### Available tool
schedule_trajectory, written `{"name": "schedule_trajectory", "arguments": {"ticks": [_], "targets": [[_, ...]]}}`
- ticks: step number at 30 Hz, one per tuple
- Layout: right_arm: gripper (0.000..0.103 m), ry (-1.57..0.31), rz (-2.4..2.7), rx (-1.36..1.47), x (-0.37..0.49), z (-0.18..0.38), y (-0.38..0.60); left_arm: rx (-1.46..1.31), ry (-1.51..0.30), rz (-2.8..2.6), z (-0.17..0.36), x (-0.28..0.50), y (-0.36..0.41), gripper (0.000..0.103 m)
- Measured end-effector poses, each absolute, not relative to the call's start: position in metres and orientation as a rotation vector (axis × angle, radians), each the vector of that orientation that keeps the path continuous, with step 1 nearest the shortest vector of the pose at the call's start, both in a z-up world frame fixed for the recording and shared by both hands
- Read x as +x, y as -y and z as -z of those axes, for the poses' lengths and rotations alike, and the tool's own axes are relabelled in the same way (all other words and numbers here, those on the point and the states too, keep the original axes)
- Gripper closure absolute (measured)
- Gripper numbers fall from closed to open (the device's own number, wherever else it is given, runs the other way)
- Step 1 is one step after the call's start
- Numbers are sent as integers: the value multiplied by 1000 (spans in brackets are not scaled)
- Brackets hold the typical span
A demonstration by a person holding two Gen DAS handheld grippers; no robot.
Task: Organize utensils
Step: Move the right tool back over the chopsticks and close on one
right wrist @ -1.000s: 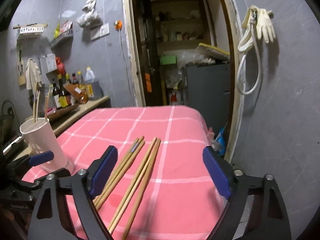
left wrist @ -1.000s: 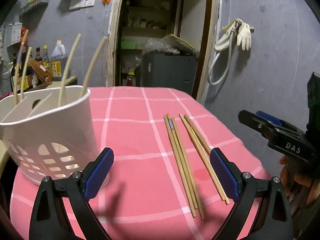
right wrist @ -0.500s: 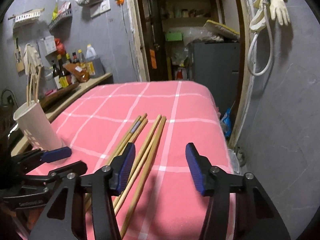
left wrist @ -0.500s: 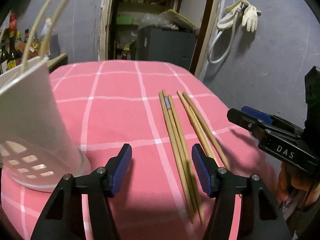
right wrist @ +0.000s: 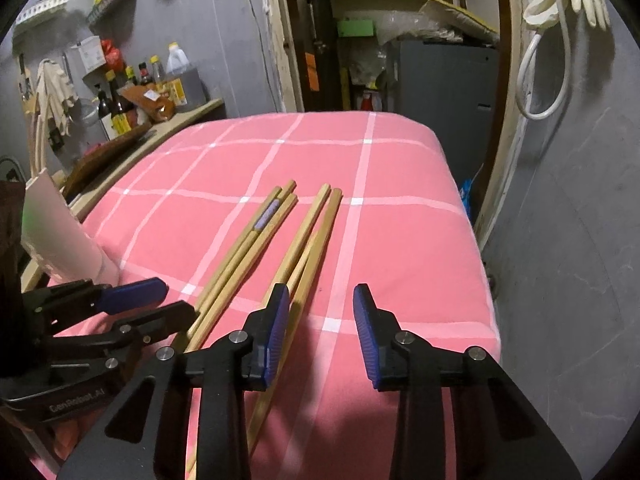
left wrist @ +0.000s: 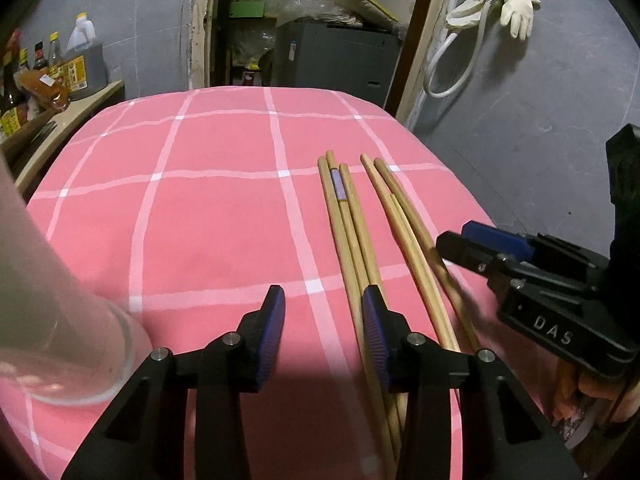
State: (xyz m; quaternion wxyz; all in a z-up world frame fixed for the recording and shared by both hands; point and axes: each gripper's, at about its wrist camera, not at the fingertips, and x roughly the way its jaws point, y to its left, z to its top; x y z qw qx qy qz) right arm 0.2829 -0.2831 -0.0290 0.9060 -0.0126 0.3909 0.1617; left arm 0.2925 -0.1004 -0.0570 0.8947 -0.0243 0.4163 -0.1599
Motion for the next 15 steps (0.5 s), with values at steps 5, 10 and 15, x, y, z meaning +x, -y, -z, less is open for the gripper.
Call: {"name": "schedule_trajectory", "arguments": {"ticks": [5, 10, 15], "targets": [[72, -836, -337, -22, 290, 33, 282, -47, -867, 336, 56, 300, 104, 70], [72, -850, -332, -41, 295, 34, 278, -44, -872, 325, 57, 309, 106, 76], [78, -858, -329, -43, 299, 35, 277, -49, -895, 332, 58, 321, 107, 79]]}}
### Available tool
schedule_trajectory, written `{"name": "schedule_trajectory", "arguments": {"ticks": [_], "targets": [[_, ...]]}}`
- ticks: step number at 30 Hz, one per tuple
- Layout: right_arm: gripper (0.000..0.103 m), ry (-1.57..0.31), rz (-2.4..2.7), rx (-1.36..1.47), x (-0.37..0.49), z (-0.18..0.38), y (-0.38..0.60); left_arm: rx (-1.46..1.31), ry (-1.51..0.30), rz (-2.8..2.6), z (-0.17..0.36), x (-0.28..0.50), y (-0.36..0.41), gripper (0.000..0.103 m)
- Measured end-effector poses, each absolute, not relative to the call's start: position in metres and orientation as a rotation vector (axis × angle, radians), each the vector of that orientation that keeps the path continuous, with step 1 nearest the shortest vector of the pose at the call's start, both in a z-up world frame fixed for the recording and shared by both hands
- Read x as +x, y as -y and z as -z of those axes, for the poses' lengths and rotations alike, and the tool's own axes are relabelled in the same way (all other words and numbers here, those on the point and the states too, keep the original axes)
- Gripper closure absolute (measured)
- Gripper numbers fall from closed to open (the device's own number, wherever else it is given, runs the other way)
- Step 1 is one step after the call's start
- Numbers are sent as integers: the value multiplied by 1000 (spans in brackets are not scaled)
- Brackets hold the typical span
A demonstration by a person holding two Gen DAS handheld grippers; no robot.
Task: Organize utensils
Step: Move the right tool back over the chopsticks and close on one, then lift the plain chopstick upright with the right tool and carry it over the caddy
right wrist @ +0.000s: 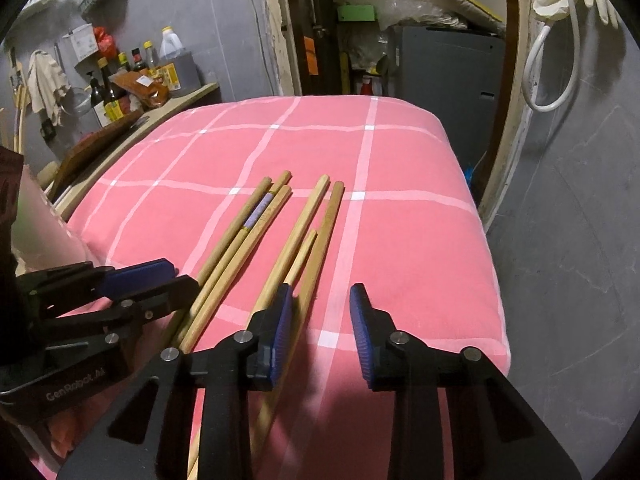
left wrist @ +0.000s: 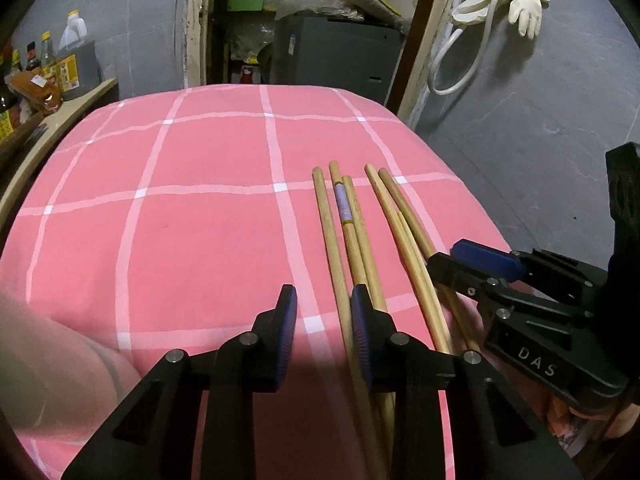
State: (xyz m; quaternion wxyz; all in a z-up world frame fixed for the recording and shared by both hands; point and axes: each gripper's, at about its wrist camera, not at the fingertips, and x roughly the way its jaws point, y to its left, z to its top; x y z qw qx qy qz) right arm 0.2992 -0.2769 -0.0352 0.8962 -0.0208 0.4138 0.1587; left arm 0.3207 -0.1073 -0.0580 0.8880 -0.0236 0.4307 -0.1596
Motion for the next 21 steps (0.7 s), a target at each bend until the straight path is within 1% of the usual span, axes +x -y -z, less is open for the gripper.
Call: {"name": "schedule_trajectory", "arguments": {"ticks": [6, 12, 14, 16, 17, 18, 21], "targets": [[80, -865, -318, -25, 303, 36, 283, -42, -907, 337, 60, 331, 112, 79], [80, -901, -316, -6, 316, 38, 280, -51, -920, 336, 62, 341, 113, 80], [80, -907, -313, 8, 319, 38, 279, -48, -921, 333, 62, 340, 113, 87], [86, -911, -312, 13, 320, 39, 278, -54, -928, 343, 62, 340, 113, 91], [92, -912, -316, 22, 320, 39, 277, -59, -932, 350, 62, 340, 113, 94], [94, -915, -324, 36, 321, 40, 278, -70, -940, 363, 62, 340, 112, 95], [95, -919, -327, 65, 321, 40, 281, -99, -957, 381, 61, 342, 110, 97]]}}
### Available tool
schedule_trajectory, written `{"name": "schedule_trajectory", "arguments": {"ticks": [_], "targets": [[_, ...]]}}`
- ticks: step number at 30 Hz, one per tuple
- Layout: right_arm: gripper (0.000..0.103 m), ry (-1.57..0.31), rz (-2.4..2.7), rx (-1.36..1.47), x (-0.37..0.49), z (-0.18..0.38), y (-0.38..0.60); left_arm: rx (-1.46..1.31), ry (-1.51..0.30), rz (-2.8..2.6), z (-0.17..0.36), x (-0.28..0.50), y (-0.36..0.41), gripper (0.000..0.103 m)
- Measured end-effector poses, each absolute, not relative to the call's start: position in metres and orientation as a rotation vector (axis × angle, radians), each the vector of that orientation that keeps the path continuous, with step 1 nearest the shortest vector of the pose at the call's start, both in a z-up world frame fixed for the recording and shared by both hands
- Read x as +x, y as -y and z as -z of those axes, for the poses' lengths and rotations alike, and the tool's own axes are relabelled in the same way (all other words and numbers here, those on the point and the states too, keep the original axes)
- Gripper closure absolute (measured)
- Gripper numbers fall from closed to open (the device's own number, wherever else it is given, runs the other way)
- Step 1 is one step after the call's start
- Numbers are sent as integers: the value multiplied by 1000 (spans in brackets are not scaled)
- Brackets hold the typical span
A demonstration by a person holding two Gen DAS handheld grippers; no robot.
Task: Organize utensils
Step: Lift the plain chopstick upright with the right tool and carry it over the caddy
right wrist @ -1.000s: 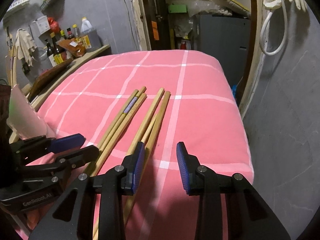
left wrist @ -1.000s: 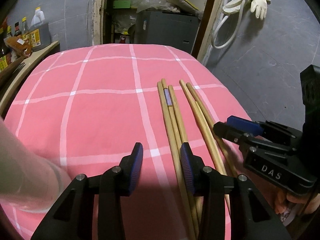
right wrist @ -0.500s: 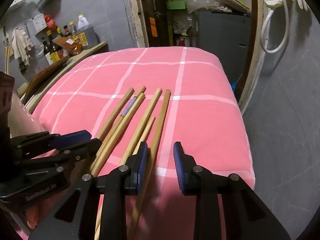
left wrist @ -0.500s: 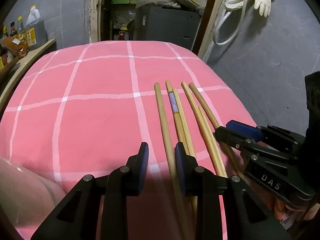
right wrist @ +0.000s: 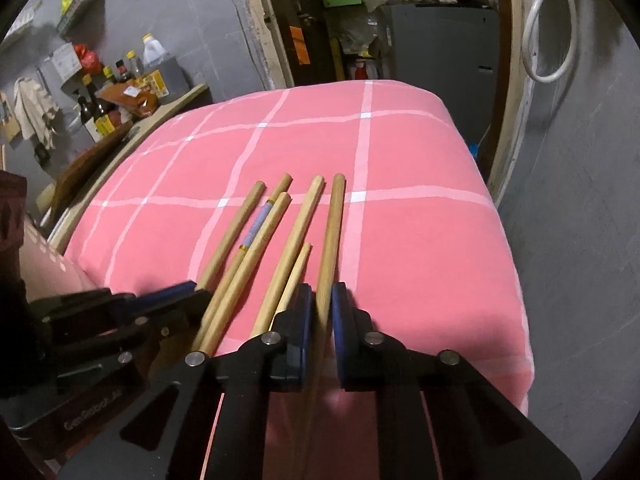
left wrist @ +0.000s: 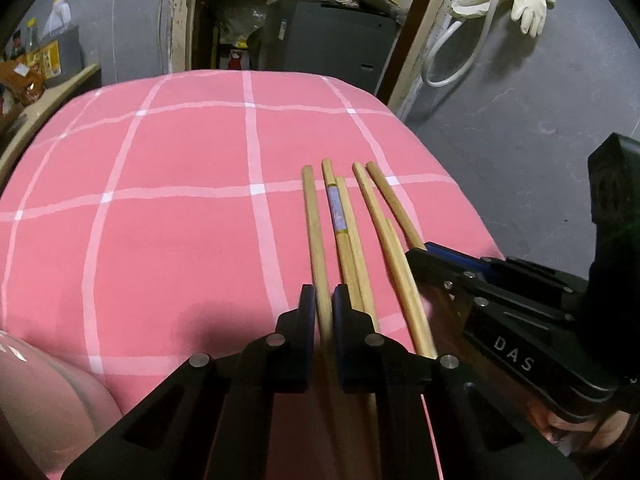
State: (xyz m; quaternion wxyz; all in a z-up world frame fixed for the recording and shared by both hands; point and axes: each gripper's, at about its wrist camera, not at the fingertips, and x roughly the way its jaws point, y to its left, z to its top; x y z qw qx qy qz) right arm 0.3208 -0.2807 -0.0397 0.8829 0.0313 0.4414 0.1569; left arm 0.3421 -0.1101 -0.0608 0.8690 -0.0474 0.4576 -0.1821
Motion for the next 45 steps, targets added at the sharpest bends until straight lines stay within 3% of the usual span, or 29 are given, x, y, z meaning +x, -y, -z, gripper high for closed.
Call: {"name": "schedule_trajectory", "arguments": {"ticks": [12, 29, 45], "targets": [[97, -803, -340, 186, 295, 21, 293, -130, -887, 382, 45, 318, 107, 98], [97, -290, -455, 248, 222, -54, 271, -182, -406, 378, -41, 242, 77, 98], [97, -121, -682, 334, 237, -108, 177, -259, -211, 275, -109, 223, -29, 98]]}}
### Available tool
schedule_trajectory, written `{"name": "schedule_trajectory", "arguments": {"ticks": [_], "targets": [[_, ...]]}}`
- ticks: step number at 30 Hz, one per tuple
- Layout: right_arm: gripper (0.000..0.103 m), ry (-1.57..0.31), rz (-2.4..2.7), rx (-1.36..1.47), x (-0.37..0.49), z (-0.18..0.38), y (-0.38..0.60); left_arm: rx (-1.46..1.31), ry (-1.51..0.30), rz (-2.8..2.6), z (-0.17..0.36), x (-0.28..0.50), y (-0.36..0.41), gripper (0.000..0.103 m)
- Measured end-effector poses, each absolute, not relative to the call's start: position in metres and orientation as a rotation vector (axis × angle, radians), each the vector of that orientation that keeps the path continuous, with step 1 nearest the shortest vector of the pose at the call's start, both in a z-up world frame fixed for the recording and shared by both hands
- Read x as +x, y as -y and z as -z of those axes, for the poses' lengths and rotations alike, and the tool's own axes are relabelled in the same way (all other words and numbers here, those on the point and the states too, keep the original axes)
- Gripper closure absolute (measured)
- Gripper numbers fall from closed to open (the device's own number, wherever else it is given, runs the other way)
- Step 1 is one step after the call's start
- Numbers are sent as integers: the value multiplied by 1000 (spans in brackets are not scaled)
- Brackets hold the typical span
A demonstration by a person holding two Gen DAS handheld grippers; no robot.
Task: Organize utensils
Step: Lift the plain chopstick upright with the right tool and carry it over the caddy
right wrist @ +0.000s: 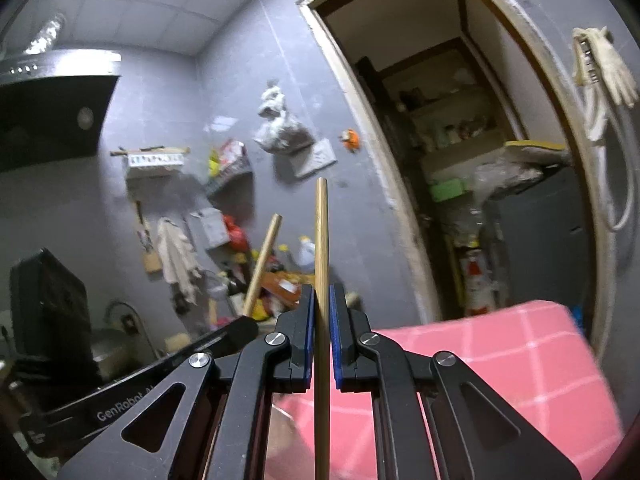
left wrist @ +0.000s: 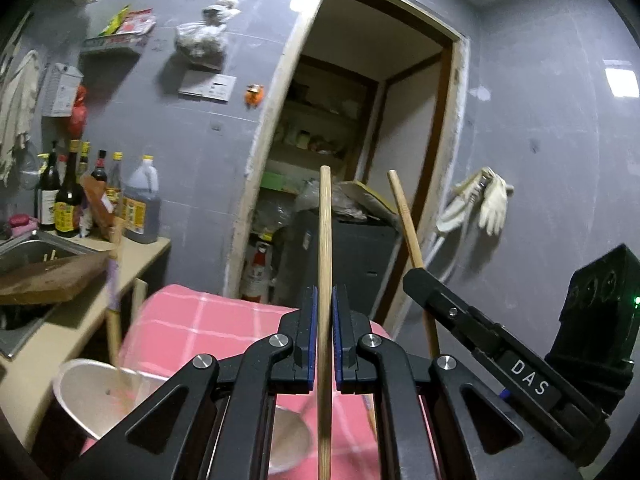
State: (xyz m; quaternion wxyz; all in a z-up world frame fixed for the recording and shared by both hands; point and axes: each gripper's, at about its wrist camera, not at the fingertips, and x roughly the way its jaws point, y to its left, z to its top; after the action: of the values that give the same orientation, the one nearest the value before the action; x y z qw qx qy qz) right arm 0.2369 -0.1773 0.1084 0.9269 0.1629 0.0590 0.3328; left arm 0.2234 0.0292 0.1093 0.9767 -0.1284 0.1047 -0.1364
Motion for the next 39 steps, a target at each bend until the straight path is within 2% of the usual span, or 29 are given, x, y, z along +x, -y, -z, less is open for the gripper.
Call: {"name": "schedule_trajectory", "arguments": {"ticks": [9, 17, 29, 39], "targets": [[97, -64, -709, 428, 250, -120, 131, -360, -136, 182, -116, 230, -116, 98], [97, 50, -556, 450, 241, -112, 115, -483, -50, 109, -101, 237, -167, 98], [97, 152, -457, 457, 235, -97, 116, -557, 84, 14, -90, 232, -186, 98], [97, 162, -426, 493, 240, -87, 126, -571, 109, -21, -76, 229, -181, 98]]}}
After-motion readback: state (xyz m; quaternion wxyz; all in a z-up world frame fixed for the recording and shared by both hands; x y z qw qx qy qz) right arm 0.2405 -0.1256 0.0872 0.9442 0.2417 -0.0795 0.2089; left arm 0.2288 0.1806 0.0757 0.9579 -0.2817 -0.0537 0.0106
